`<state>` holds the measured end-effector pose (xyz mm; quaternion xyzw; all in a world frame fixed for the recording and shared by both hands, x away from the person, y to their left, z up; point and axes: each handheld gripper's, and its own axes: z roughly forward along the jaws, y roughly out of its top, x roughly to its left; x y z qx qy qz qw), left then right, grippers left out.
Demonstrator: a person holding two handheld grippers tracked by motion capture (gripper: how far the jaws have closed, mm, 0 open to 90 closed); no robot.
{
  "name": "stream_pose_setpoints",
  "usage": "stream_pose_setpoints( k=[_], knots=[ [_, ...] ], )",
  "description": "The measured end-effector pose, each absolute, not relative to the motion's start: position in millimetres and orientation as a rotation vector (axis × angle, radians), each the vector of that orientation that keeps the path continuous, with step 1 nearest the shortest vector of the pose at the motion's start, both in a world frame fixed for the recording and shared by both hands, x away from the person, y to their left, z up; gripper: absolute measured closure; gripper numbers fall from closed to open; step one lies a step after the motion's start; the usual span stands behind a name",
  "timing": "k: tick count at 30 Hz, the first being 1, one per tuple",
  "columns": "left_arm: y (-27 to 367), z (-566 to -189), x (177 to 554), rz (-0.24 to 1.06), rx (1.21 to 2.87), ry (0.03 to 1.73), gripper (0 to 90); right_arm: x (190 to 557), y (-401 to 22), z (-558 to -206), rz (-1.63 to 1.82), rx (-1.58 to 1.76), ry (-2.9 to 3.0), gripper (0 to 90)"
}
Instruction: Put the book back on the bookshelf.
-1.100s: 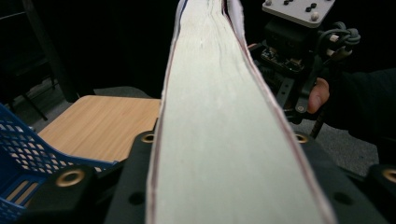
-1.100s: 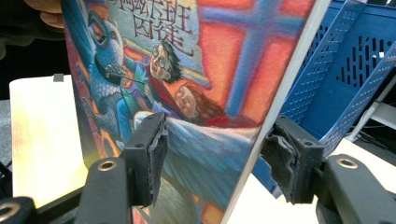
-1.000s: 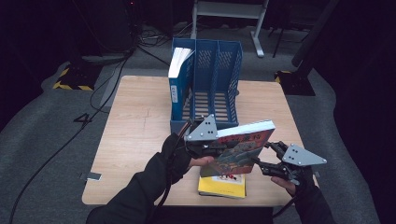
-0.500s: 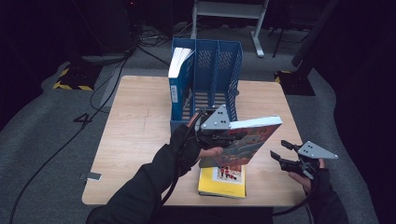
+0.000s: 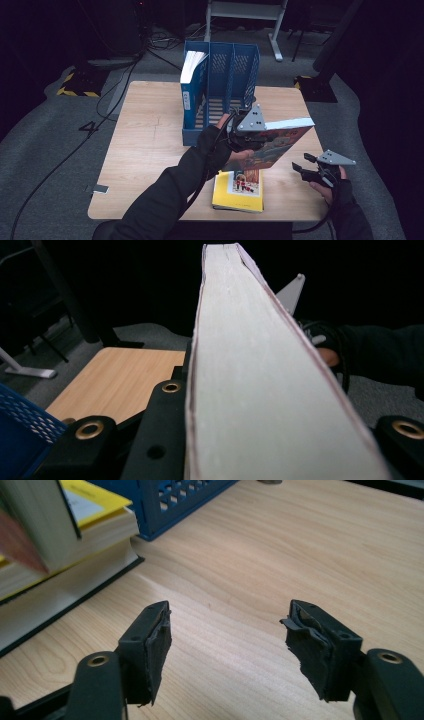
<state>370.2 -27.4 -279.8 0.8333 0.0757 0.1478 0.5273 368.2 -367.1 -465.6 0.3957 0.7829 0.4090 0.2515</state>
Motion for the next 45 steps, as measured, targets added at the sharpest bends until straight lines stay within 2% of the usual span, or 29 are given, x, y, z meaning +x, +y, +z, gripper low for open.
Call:
stream_pose_setpoints(
  k=[10,21,36,45],
  knots=[
    [-11,-268,385,0.405,1.925,0.268,73.4,371,-362,-473,1.1,1.091,2.181,28.9],
    [13,-260,401,0.476,1.881,0.369,73.4,373,-355,-483,1.081,1.075,2.252,28.6],
    [61,-256,433,0.591,1.817,0.597,73.5,374,-346,-491,1.042,1.05,2.3,28.6],
    [78,-245,438,0.643,1.795,0.649,73.5,374,-345,-492,1.033,1.047,2.304,28.6]
  ],
)
